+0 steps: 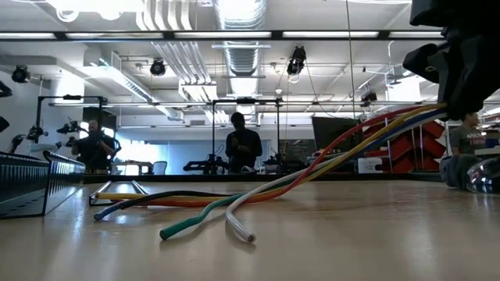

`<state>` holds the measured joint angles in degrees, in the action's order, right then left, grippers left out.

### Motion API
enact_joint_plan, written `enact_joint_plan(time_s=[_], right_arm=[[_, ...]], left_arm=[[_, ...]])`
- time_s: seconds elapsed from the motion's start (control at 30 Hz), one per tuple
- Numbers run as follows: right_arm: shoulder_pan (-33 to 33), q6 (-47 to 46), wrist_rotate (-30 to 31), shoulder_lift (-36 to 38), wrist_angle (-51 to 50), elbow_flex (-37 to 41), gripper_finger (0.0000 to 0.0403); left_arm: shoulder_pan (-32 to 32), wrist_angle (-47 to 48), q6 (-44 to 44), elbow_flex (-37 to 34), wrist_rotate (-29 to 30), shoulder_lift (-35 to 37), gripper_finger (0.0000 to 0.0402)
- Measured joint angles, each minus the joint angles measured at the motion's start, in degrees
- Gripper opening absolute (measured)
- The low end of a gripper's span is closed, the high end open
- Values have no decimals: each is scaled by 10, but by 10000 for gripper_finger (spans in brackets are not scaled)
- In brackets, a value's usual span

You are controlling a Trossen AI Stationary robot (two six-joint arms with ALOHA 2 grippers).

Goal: Ziptie cables
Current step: Wrap the cable wires with the black zip tie

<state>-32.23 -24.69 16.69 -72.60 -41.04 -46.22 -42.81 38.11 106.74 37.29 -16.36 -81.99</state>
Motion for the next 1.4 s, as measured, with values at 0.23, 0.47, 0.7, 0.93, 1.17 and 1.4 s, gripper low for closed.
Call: enact_joint_plan(time_s=[0.23,0.47,0.7,0.93,1.17,1.4], right_arm=[[0,17,0,0,-1,-3,28],[0,24,0,1,-2,-17,29],[0,42,7,1,-3,-20,28],[0,43,18,1,-1,-20,28],[0,45,38,1,3,-20,28],[0,67,67,1,16,-20,28]], left_arm=[[0,99,-54,95,52,3,0],[-3,243,-95,227,147,4,0],[-11,285,-194,342,336,4,0],[-8,204,-393,368,558,4,0],[17,54,-520,328,680,-3,0],[102,-122,-562,253,628,-12,0]])
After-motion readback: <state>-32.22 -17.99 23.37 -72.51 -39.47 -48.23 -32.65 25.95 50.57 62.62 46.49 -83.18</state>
